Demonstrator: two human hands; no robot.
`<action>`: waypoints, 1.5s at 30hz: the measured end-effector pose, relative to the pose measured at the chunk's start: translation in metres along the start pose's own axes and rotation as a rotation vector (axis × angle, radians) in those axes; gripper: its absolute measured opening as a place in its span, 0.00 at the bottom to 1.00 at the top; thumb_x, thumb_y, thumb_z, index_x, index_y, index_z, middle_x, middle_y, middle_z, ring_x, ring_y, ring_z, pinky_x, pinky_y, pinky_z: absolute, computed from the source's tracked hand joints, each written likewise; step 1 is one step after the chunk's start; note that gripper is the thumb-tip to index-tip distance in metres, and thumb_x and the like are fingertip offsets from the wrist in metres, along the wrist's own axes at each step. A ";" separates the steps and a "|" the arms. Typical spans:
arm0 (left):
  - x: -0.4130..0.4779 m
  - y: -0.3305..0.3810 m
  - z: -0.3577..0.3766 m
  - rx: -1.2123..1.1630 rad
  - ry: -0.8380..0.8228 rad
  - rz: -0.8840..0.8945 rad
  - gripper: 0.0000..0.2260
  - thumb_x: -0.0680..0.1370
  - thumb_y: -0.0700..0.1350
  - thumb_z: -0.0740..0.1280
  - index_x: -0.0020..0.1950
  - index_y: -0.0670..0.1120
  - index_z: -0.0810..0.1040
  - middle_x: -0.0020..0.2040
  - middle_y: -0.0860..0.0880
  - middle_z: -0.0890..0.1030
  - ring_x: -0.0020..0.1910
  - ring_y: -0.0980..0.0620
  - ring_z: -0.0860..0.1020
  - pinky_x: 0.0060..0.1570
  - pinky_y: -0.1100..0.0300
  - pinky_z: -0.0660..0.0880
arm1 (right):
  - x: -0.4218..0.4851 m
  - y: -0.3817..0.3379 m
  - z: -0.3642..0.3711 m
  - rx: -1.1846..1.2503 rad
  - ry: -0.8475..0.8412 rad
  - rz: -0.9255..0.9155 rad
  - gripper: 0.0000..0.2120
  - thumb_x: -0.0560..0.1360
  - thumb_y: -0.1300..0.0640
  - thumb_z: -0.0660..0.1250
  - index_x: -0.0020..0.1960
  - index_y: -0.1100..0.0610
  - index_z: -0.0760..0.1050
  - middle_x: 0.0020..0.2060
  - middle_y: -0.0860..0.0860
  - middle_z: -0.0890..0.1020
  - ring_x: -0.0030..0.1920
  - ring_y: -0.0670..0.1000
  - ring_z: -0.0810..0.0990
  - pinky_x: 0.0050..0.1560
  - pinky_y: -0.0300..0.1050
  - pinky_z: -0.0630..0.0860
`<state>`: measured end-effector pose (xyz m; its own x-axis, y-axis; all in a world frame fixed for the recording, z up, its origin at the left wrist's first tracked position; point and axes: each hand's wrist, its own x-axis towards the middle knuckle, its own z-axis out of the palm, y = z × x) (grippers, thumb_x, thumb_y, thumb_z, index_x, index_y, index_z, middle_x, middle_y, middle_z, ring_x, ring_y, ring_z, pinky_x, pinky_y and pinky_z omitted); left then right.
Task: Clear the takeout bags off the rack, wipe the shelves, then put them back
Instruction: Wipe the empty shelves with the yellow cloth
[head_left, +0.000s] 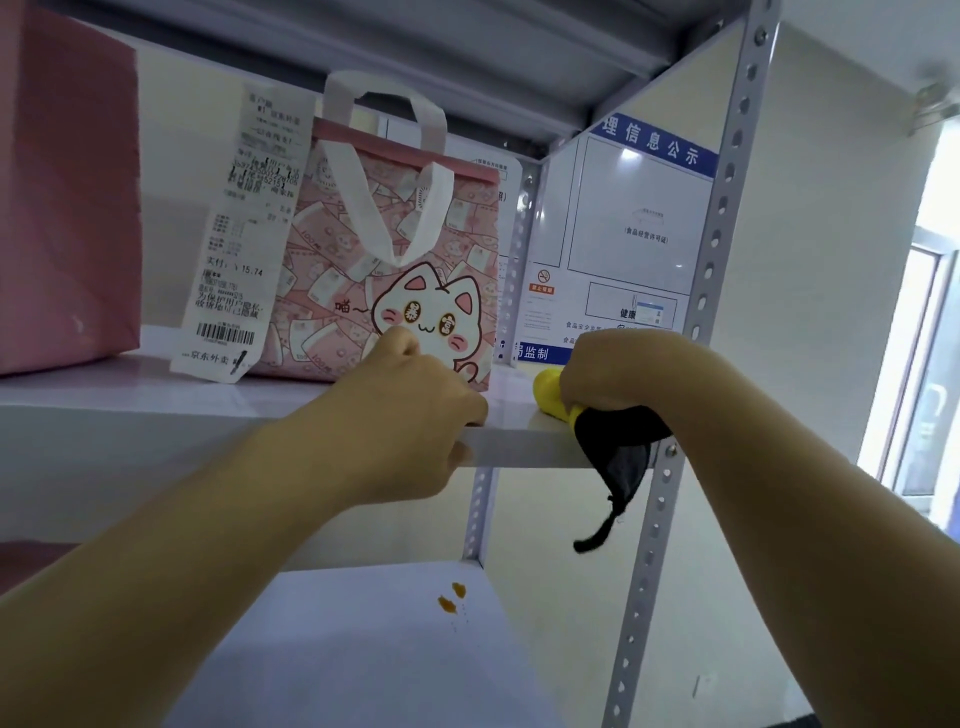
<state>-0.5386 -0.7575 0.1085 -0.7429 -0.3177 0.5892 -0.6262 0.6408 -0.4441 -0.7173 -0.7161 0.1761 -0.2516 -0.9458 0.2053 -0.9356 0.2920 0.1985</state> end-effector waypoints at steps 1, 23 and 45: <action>0.000 0.000 0.000 0.001 -0.003 -0.001 0.13 0.77 0.55 0.58 0.58 0.54 0.75 0.51 0.56 0.80 0.50 0.52 0.75 0.59 0.53 0.53 | 0.000 0.000 0.001 0.012 -0.003 0.007 0.11 0.76 0.54 0.58 0.36 0.56 0.68 0.34 0.50 0.71 0.33 0.49 0.70 0.37 0.42 0.67; -0.056 -0.018 -0.027 -0.093 0.183 -0.279 0.28 0.69 0.63 0.67 0.67 0.55 0.71 0.64 0.57 0.74 0.64 0.53 0.70 0.59 0.52 0.53 | -0.060 0.003 0.006 0.545 0.500 -0.086 0.13 0.73 0.54 0.61 0.55 0.45 0.76 0.47 0.51 0.80 0.47 0.57 0.78 0.51 0.52 0.76; -0.107 -0.053 -0.032 0.044 0.039 -0.513 0.25 0.69 0.69 0.59 0.54 0.53 0.78 0.52 0.55 0.81 0.51 0.52 0.77 0.57 0.56 0.61 | -0.037 -0.110 0.013 0.462 0.238 -0.507 0.18 0.77 0.43 0.51 0.66 0.37 0.66 0.66 0.47 0.71 0.62 0.53 0.70 0.55 0.48 0.65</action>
<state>-0.4181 -0.7350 0.0906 -0.3284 -0.5567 0.7631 -0.9178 0.3788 -0.1187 -0.6085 -0.7147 0.1341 0.2521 -0.8769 0.4092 -0.9452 -0.3138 -0.0902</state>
